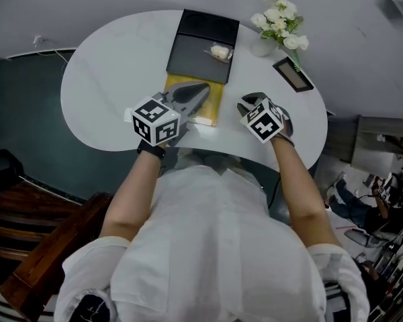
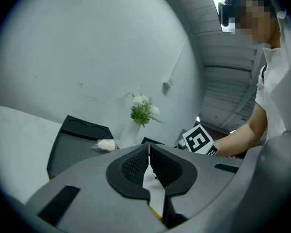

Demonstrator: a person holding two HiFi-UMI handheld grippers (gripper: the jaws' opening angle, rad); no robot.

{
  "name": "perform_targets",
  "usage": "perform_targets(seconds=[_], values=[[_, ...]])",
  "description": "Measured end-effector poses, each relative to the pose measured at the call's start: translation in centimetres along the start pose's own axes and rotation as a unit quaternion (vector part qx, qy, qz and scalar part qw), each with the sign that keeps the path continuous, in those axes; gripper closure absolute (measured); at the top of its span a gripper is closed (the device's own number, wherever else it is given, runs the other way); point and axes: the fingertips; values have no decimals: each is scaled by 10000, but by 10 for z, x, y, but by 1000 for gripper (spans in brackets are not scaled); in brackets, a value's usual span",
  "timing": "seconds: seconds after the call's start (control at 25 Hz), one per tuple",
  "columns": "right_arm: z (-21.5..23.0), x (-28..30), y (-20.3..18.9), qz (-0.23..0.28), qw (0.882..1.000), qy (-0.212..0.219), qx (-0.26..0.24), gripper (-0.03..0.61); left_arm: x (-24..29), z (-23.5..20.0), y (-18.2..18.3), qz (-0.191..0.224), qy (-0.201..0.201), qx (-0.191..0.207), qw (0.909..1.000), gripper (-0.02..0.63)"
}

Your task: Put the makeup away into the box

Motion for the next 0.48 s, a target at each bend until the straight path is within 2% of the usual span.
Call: perform_targets(seconds=[0.32,0.48], values=[[26,-20,-87,-279,9984,-87,480,487,53,38,-16,-219,-258,-63,9994,591],[32,-22,-117,-343,9980,-59,520,461,76,52,-25,-314,-308,-93,9990,591]])
Point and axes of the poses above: the fingertips, and each gripper's own axes: x forward along the fingers, z to its right, y out of its top, and after that the axes turned 3 degrees about y, right-handed
